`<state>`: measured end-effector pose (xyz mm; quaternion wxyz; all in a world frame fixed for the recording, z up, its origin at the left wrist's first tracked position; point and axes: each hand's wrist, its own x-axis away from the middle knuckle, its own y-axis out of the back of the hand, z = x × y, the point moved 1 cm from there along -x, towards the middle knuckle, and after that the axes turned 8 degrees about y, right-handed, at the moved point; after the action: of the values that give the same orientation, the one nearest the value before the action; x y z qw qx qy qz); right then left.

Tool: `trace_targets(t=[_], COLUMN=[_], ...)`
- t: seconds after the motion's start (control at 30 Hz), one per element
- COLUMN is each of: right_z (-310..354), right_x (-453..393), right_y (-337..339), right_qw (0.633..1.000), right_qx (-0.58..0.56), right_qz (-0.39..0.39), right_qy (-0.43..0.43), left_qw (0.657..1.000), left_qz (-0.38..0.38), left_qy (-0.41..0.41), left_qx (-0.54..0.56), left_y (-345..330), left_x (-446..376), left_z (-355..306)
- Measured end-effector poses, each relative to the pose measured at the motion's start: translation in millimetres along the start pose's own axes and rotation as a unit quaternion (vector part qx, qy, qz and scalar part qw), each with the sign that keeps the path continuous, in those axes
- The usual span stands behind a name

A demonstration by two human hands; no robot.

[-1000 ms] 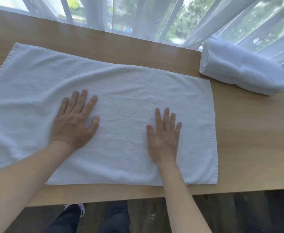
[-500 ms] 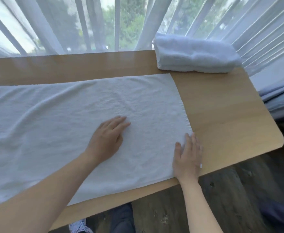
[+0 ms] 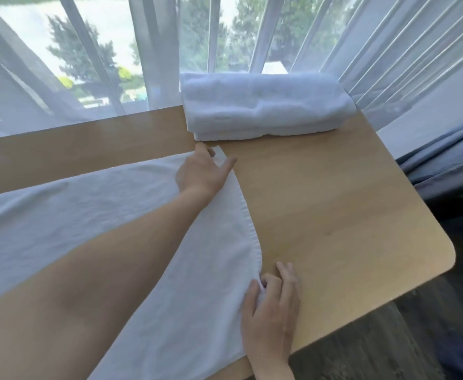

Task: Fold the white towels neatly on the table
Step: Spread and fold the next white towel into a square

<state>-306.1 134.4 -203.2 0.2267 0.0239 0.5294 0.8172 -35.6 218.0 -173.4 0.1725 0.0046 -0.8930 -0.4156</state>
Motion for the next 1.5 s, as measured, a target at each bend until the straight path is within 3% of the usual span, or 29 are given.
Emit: trace_targets(t=[0.13, 0.3, 0.43, 0.53, 0.73, 0.93, 1.23, 1.5], right_z=[6, 24, 42, 62, 129, 230, 395, 477], right_x=[-7, -21, -29, -27, -10, 47, 146, 208], right_y=[-3, -8, -8, -6, -7, -19, -29, -81], right_qw=[0.996, 0.99, 0.985, 0.98, 0.955, 0.919, 0.874, 0.884], right_qx=[0.013, -0.004, -0.077, -0.133, -0.216, -0.272, -0.301, -0.195], right_qz=[-0.036, -0.058, -0.023, 0.008, 0.125, 0.202, 0.272, 0.326], right_qy=[0.084, 0.128, 0.15, 0.145, 0.159, 0.203, 0.268, 0.274], left_qw=[0.988, 0.991, 0.996, 0.97, 0.907, 0.901, 0.908, 0.913], left_qz=[0.038, 0.044, 0.047, 0.057, 0.073, -0.028, -0.061, -0.152], left_qy=[0.027, 0.022, 0.027, 0.024, 0.041, 0.028, 0.01, 0.103], left_qx=[-0.144, -0.121, 0.071, 0.237, 0.412, 0.433, 0.415, 0.364], left_y=[1, 8, 20, 46, 133, 241, 414, 435], left_x=[-23, -22, -14, -3, 10, 40, 70, 31], left_z=[-15, -12, 4, 29, 110, 216, 342, 453])
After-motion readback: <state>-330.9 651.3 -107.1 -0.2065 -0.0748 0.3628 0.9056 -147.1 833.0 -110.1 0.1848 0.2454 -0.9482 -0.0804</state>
